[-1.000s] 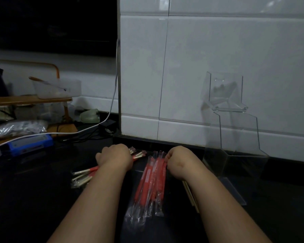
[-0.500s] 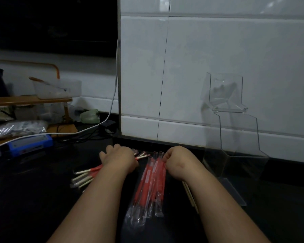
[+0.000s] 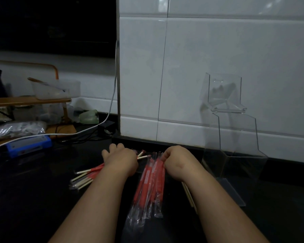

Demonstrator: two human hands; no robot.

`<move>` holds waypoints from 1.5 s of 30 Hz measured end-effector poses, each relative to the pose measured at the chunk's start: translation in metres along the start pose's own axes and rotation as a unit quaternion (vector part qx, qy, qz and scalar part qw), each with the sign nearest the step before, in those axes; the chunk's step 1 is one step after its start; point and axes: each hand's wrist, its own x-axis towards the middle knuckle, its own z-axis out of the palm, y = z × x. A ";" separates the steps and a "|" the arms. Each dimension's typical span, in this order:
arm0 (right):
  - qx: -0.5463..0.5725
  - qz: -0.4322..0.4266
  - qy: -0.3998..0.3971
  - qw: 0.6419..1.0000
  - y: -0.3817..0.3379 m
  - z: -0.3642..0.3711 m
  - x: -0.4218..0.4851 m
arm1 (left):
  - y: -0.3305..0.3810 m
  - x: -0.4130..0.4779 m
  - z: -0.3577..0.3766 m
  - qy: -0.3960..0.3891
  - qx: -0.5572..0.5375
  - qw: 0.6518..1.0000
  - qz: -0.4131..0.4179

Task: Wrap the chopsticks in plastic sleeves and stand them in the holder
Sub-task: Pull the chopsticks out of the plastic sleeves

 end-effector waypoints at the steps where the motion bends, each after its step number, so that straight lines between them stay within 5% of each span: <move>1: 0.003 -0.002 0.002 1.000 0.000 -0.001 -0.001 | 0.001 -0.002 -0.001 0.019 -0.001 1.000 0.002; 6: 0.010 -0.012 0.017 1.000 -0.001 -0.003 -0.005 | 0.005 -0.005 -0.009 0.153 -0.033 0.988 -0.002; 12: 0.016 -0.007 0.018 1.000 -0.002 -0.001 -0.005 | 0.005 -0.004 -0.009 0.186 -0.070 0.980 0.030; 18: 0.025 -0.007 0.029 0.999 -0.002 0.001 -0.003 | 0.005 -0.007 -0.020 0.306 -0.089 0.943 0.092; 24: 0.155 -0.009 0.115 0.981 -0.001 0.004 0.002 | 0.011 -0.017 -0.027 0.497 -0.326 0.760 0.264; 38: 0.192 -0.022 0.112 0.975 0.002 0.005 0.004 | 0.011 -0.019 -0.026 0.465 -0.607 0.629 0.138; 45: 0.310 -0.032 0.218 0.925 -0.002 -0.003 0.003 | 0.009 -0.012 -0.044 0.263 -0.908 0.319 0.063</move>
